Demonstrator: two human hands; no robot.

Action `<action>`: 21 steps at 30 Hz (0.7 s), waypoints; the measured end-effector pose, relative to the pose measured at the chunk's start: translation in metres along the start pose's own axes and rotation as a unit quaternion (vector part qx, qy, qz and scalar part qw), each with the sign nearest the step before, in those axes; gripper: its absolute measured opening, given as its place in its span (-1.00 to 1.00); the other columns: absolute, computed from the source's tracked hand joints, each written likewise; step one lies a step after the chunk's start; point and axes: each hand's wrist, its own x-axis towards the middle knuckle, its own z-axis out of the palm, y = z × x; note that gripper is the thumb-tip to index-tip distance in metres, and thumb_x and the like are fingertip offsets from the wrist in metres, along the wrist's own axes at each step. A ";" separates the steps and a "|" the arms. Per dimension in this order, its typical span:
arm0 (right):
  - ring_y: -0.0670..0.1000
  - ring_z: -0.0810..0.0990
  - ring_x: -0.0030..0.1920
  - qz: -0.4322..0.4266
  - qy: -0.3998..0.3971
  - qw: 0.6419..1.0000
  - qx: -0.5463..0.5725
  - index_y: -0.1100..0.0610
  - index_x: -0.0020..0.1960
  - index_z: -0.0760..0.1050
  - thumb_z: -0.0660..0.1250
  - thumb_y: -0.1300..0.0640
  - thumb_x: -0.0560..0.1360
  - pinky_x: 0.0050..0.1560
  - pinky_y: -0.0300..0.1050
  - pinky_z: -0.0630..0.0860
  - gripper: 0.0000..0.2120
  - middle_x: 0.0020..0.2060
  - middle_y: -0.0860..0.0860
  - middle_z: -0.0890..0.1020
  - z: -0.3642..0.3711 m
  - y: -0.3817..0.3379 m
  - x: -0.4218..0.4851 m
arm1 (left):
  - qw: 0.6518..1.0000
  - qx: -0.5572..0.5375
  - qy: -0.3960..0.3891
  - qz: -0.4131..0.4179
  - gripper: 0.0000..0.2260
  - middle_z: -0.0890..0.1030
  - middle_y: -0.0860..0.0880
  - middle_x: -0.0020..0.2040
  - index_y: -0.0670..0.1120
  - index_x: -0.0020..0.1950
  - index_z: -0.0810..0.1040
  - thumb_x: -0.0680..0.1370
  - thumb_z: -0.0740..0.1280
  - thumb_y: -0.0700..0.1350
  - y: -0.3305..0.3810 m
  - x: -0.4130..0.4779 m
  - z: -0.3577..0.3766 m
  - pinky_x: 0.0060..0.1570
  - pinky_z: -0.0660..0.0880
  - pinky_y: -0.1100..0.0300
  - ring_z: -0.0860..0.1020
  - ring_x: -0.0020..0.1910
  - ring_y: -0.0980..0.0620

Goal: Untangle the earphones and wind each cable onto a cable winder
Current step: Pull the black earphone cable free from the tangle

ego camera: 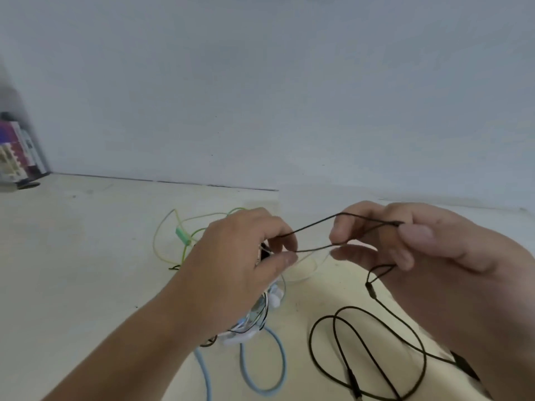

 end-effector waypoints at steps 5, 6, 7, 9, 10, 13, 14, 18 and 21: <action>0.27 0.57 0.16 -0.013 0.006 0.999 0.037 0.18 -0.31 0.53 0.40 0.05 0.43 0.17 0.13 0.55 -0.77 0.01 0.27 0.61 -0.001 0.003 0.001 | 0.999 -0.014 -0.032 -0.029 -0.94 0.56 0.21 -0.08 0.19 -0.10 0.64 0.46 0.48 0.07 -0.001 -0.001 -0.004 -0.12 0.38 0.30 0.50 -0.11 0.31; 0.27 0.58 0.15 -0.014 0.010 0.999 0.037 0.18 -0.32 0.53 0.41 0.05 0.42 0.17 0.14 0.55 -0.77 -0.01 0.26 0.61 -0.002 0.002 0.001 | 0.999 -0.015 -0.029 -0.031 -0.96 0.56 0.20 -0.10 0.18 -0.12 0.64 0.47 0.48 0.05 -0.002 0.000 -0.004 -0.10 0.42 0.24 0.52 -0.10 0.27; 0.26 0.58 0.14 -0.016 0.018 0.999 0.037 0.18 -0.32 0.53 0.42 0.05 0.41 0.15 0.13 0.56 -0.76 -0.02 0.25 0.61 -0.003 0.001 0.000 | 0.999 -0.013 -0.023 -0.032 -0.96 0.57 0.20 -0.11 0.17 -0.15 0.65 0.48 0.48 0.04 -0.002 0.000 -0.003 -0.08 0.45 0.19 0.52 -0.08 0.23; 0.22 0.60 0.09 -0.013 0.049 0.999 0.020 0.16 -0.35 0.54 0.47 0.00 0.34 0.07 0.10 0.59 -0.74 -0.04 0.21 0.61 -0.002 -0.003 -0.002 | 1.000 -0.006 -0.006 -0.027 -0.93 0.57 0.19 -0.13 0.15 -0.19 0.65 0.48 0.48 0.01 -0.003 0.001 -0.003 -0.07 0.42 0.24 0.52 -0.07 0.19; 0.18 0.61 0.03 -0.005 0.075 0.997 -0.021 0.15 -0.37 0.55 0.49 -0.05 0.29 0.03 0.06 0.59 -0.72 -0.08 0.19 0.62 0.000 -0.006 -0.003 | 1.000 -0.004 0.007 -0.023 -0.92 0.56 0.19 -0.14 0.13 -0.21 0.66 0.48 0.48 -0.01 -0.005 0.001 -0.003 -0.10 0.38 0.32 0.51 -0.07 0.19; 0.06 0.54 -0.30 0.092 0.164 0.916 -0.355 0.08 -0.28 0.62 0.53 -0.08 0.25 -0.17 -0.10 0.48 -0.76 -0.29 0.17 0.62 -0.001 -0.011 -0.005 | 0.998 -0.020 0.053 -0.018 -0.90 0.55 0.20 -0.18 0.11 -0.24 0.67 0.48 0.48 -0.04 -0.005 0.001 -0.005 -0.19 0.33 0.44 0.52 -0.13 0.19; 0.00 0.53 -0.36 0.138 0.151 0.872 -0.446 -0.01 -0.20 0.63 0.54 -0.03 0.28 -0.21 -0.16 0.46 -0.84 -0.34 0.05 0.64 -0.004 -0.010 -0.006 | 0.998 -0.025 0.059 -0.016 -0.91 0.55 0.19 -0.19 0.11 -0.23 0.68 0.48 0.48 -0.04 -0.004 0.001 -0.005 -0.20 0.34 0.43 0.52 -0.15 0.18; -0.17 0.64 0.05 0.268 0.006 0.793 -0.547 -0.52 0.22 0.32 0.46 0.05 0.19 0.07 -0.07 0.62 -0.25 0.09 -0.41 0.56 -0.006 -0.007 -0.006 | 1.000 0.008 0.019 -0.010 -0.95 0.50 0.13 -0.15 0.12 -0.13 0.71 0.49 0.45 0.03 -0.002 0.001 0.000 -0.22 0.29 0.40 0.46 -0.14 0.20; 0.16 0.61 0.22 0.197 -0.006 0.842 -0.502 -0.58 0.30 0.21 0.26 -0.17 0.26 0.23 0.23 0.51 -0.34 0.24 -0.47 0.46 -0.010 0.001 0.002 | 0.999 0.038 -0.004 -0.013 -0.92 0.48 0.10 -0.24 0.12 -0.08 0.71 0.51 0.43 0.04 0.000 0.001 0.004 -0.15 0.28 0.36 0.41 -0.08 0.17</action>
